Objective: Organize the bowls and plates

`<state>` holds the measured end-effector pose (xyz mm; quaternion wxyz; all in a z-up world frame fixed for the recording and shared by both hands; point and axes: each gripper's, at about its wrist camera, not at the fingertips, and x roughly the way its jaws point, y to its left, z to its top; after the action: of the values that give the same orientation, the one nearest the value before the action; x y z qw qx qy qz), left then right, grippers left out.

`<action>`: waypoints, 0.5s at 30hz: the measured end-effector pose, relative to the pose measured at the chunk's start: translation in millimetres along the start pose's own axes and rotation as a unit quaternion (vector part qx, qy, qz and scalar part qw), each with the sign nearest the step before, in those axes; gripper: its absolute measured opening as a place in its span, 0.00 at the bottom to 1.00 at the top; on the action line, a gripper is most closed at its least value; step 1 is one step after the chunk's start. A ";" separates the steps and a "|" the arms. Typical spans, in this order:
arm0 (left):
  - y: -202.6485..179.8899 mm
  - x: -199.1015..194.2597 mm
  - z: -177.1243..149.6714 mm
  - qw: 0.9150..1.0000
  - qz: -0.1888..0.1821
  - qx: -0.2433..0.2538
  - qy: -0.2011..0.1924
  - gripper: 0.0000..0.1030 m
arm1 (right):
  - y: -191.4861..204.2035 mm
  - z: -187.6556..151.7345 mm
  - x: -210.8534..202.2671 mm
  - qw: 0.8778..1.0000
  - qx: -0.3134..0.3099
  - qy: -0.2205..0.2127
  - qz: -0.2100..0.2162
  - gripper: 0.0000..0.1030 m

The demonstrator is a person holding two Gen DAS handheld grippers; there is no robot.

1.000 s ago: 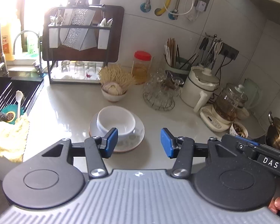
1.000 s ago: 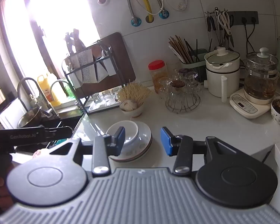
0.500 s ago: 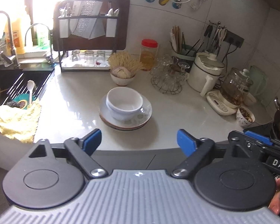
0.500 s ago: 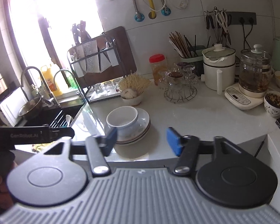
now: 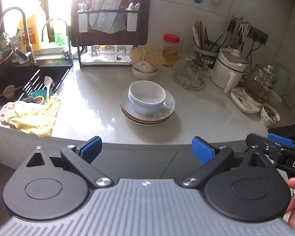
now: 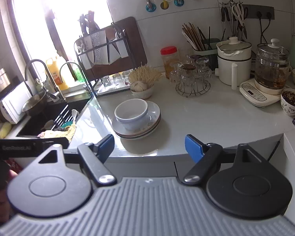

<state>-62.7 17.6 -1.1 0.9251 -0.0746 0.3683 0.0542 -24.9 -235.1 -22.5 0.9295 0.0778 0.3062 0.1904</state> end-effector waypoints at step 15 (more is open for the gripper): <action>0.7 -15.3 -5.0 1.000 0.016 0.000 -0.015 0.98 | 3.0 -1.7 -1.2 1.000 -0.001 -0.006 -0.006 1.00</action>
<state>-77.3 16.7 5.7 0.9294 -0.0677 0.3561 0.0703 -27.7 -232.8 -22.4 0.9325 0.0759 0.3012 0.1844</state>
